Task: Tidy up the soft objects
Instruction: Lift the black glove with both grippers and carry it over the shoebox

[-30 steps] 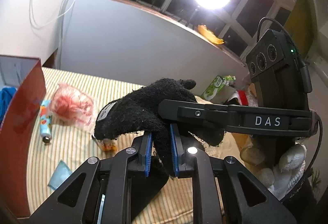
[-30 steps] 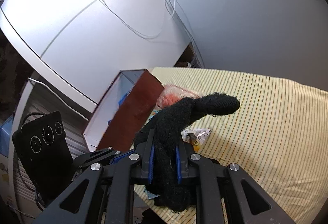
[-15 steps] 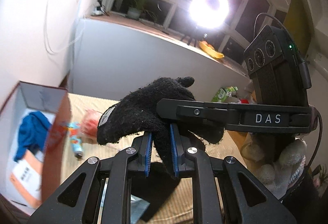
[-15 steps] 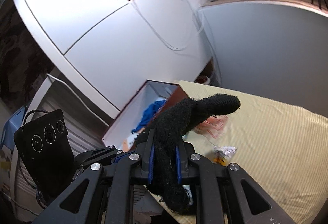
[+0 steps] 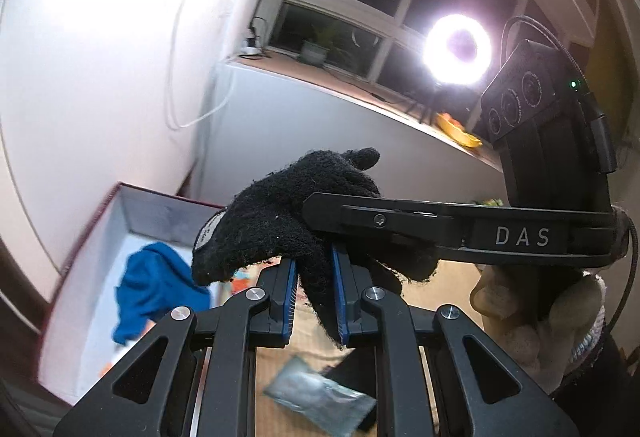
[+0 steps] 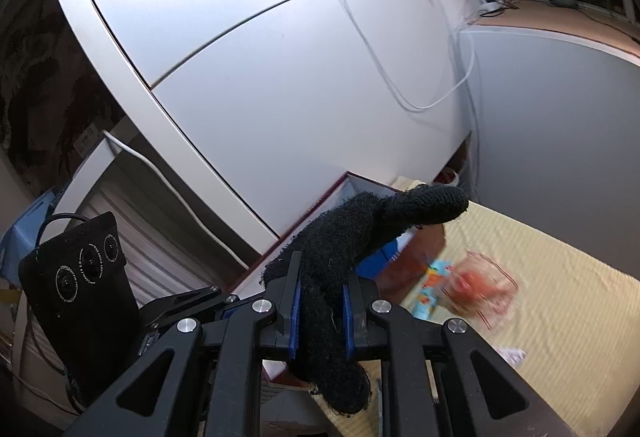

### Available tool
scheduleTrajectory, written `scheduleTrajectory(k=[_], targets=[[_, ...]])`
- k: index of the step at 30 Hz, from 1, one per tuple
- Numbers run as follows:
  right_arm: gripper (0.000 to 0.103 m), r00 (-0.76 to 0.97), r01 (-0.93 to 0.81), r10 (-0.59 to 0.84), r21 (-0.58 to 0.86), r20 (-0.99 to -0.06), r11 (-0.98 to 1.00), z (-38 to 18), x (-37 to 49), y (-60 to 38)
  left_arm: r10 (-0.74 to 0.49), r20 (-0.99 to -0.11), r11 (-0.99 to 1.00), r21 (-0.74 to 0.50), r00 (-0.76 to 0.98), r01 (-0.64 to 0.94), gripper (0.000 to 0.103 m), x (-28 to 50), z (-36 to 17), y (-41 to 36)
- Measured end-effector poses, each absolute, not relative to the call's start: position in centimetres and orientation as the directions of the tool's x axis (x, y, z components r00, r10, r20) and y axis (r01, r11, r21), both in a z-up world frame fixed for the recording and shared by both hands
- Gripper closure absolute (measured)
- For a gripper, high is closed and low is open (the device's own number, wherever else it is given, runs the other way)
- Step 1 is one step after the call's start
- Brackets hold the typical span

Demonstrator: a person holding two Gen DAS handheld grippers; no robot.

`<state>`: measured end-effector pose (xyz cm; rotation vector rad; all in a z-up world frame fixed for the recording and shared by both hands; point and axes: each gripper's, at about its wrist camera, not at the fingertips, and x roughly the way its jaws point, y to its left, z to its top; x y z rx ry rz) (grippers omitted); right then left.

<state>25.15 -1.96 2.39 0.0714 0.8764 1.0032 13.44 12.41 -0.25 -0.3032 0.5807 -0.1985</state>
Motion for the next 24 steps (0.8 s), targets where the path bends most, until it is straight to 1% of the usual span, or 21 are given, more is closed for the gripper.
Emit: scheduleTrajectory(k=[5,13,19,24], targets=[[0.088,0.228,-0.712,0.747,0.417,-0.624,0.565,1.7,26.7,1.4,-0.247,-0.521,0.933,-0.355,0.817,0.056,0.089,14.8,-1.2,15.1],[0.088,0.183,-0.708,0.724,0.422,-0.665,0.567,-1.4,28.9,6.0,-0.188,-0.562,0.939,-0.345,0.805,-0.021,0.089,16.2,-3.8,18.9],[0.088,0.139,-0.695,0.708,0.441,-0.692,0.568,-4.3,29.9,8.6,-0.116,-0.609,0.956,-0.282,0.784,-0.077,0.089,16.5,-5.9,20.4],[0.088,0.118,-0.688,0.692,0.444,-0.712,0.574,-6.0,30.2,10.0,-0.09,-0.64,0.96,-0.259,0.763,-0.104,0.089,16.6,-7.2,21.2]])
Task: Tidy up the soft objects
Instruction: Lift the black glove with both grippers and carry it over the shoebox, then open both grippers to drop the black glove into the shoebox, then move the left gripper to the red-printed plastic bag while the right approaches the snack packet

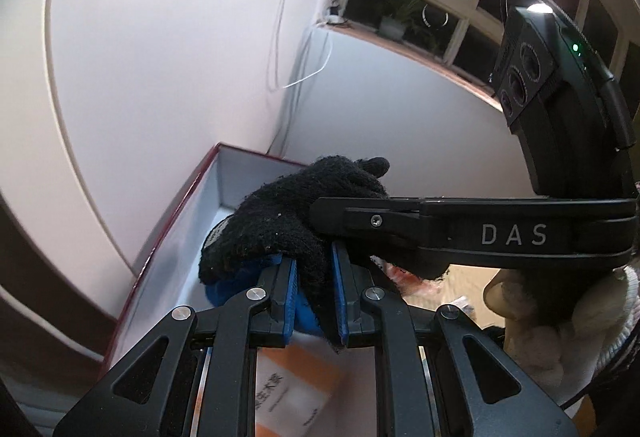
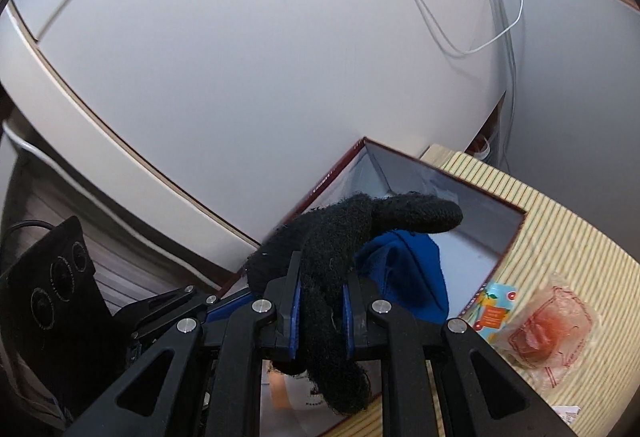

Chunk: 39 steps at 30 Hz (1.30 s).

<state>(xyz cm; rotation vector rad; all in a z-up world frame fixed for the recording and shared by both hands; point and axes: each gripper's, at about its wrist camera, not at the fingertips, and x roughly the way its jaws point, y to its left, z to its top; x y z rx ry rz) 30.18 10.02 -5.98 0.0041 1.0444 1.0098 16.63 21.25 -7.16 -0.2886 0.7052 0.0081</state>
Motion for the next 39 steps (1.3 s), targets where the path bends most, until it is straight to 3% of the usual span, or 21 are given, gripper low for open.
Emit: scheduleTrajectory(k=[5,9,11,12,15,16,26,39], targets=[[0.079,0.103,-0.674,0.658,0.434,-0.746,0.598,-7.1,30.1,11.0,-0.059,-0.668,0.964,-0.232,0.742,-0.132,0.089,16.5,-8.2,21.7],[0.053,0.12,-0.657,0.655,0.435,-0.746,0.616,-7.0,30.3,10.7,-0.025,-0.694,0.966,-0.202,0.72,-0.161,0.089,16.5,-8.9,21.9],[0.051,0.124,-0.65,0.66,0.441,-0.741,0.618,-6.8,30.4,10.2,-0.013,-0.709,0.963,-0.198,0.705,-0.182,0.085,16.4,-9.3,22.1],[0.051,0.123,-0.65,0.659,0.442,-0.742,0.619,-6.8,30.4,10.1,-0.012,-0.716,0.961,-0.201,0.698,-0.189,0.078,16.3,-9.5,22.2],[0.047,0.129,-0.655,0.652,0.43,-0.747,0.621,-6.5,30.2,9.5,-0.002,-0.725,0.956,-0.204,0.689,-0.212,0.041,16.0,-9.6,22.2],[0.046,0.133,-0.656,0.649,0.425,-0.749,0.624,-6.4,30.2,9.3,0.001,-0.724,0.955,-0.203,0.69,-0.215,0.038,15.8,-9.5,22.0],[0.042,0.18,-0.643,0.65,0.412,-0.738,0.646,-4.8,29.9,4.7,-0.008,-0.69,0.954,-0.221,0.724,-0.201,0.038,13.8,-7.5,20.5],[0.041,0.316,-0.581,0.657,0.408,-0.684,0.704,-3.9,26.3,-7.9,-0.118,-0.629,0.955,-0.284,0.768,-0.087,0.038,10.5,-5.8,15.2]])
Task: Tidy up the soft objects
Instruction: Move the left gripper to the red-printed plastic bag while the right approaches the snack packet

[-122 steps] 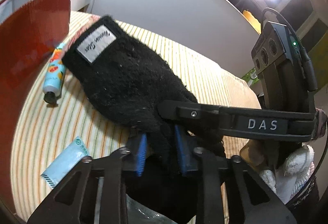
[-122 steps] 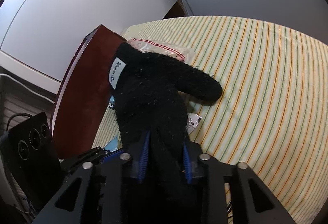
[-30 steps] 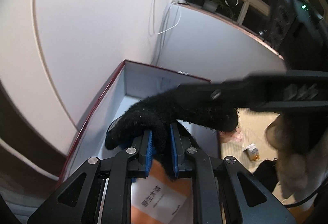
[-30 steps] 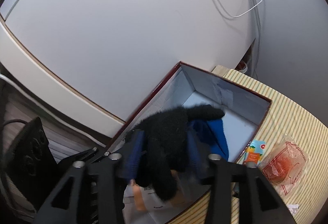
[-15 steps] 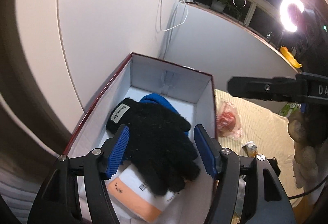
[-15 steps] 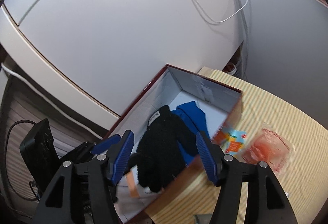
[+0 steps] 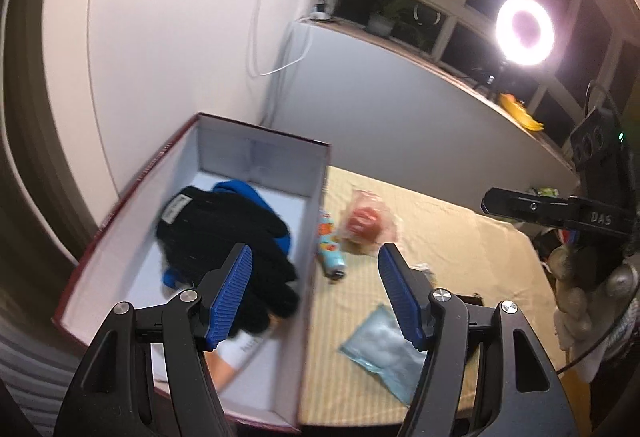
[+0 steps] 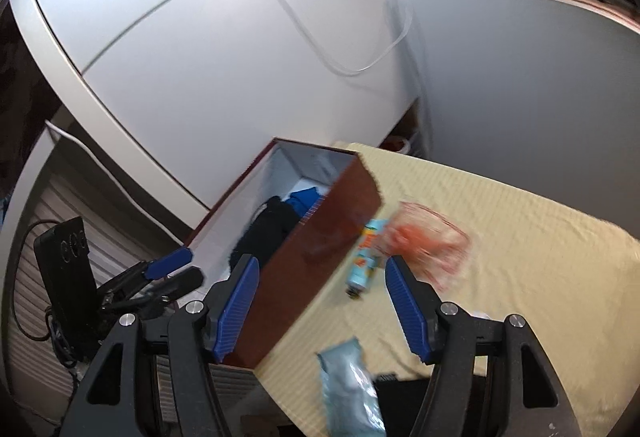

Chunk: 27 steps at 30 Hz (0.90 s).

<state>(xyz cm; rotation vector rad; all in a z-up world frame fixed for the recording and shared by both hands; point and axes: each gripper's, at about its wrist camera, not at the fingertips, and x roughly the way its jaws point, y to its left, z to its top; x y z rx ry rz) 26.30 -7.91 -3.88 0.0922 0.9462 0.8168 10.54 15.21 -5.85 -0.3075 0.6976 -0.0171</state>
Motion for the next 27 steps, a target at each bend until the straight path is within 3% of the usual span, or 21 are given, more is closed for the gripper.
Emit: scheduleTrajectory(k=[10,23,27], targets=[[0.041,0.405,-0.492,0.619,0.411,-0.673,0.768,-5.9,24.4,-16.2,-0.162,-0.609,0.956,-0.291,0.777,-0.029,0.038,7.5,-5.6,10.3],[0.041,0.4,-0.548,0.575,0.316,-0.714,0.775,-8.9,24.0,-18.4,-0.21,-0.687,0.942,-0.334,0.695,-0.046,0.038,6.1,-10.5,5.2],[0.041,0.376,-0.557,0.571,0.314,-0.73,0.769,-10.0,24.7,-18.2,-0.18,-0.708,0.953,-0.297,0.683,-0.056,0.038,7.2,-11.5,4.1]])
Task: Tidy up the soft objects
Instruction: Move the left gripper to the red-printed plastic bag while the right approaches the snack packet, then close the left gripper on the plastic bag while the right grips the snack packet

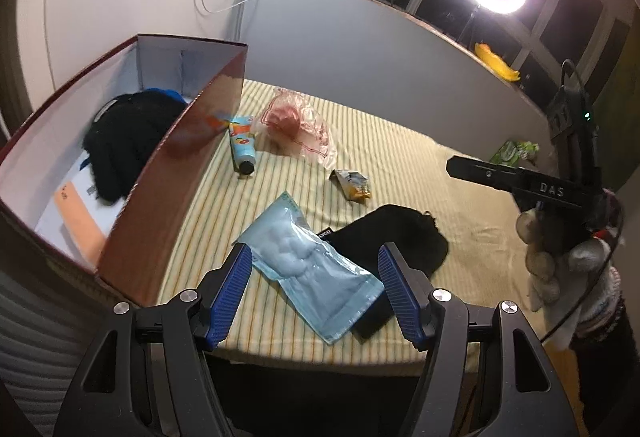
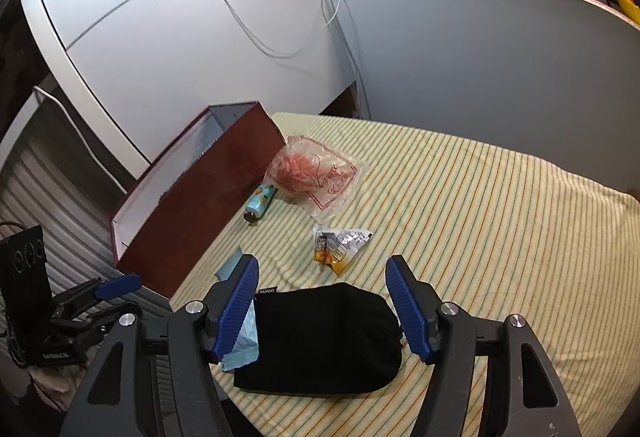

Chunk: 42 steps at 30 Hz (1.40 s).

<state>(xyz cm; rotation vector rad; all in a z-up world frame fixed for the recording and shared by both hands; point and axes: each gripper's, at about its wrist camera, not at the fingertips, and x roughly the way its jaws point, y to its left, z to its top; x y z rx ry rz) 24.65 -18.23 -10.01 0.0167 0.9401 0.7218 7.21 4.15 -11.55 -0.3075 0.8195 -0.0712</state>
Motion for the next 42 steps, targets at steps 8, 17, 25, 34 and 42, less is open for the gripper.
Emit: scheduleTrajectory(k=[8,17,25,34,42], targets=[[0.041,0.351,-0.581,0.542,0.277,-0.764,0.765,-11.5,25.3,-17.6,-0.148,-0.718,0.973,-0.23,0.68,-0.031,0.038,10.6,-12.1,3.3],[0.041,0.312,-0.606,0.546,0.28,-0.777,0.745,-12.7,26.9,-16.3,-0.129,-0.748,0.988,-0.156,0.651,0.016,0.038,15.4,-11.1,2.5],[0.041,0.288,-0.62,0.545,0.281,-0.787,0.733,-14.3,28.0,-15.0,-0.108,-0.784,0.994,-0.097,0.611,0.051,0.038,21.6,-10.3,2.6],[0.041,0.269,-0.628,0.528,0.269,-0.806,0.73,-15.7,28.8,-14.1,-0.081,-0.839,0.997,-0.069,0.538,0.043,0.038,26.4,-12.4,2.4],[0.041,0.268,-0.635,0.517,0.255,-0.813,0.729,-16.2,29.0,-13.5,-0.004,-0.867,1.0,0.011,0.498,0.028,0.038,28.8,-14.3,2.3]])
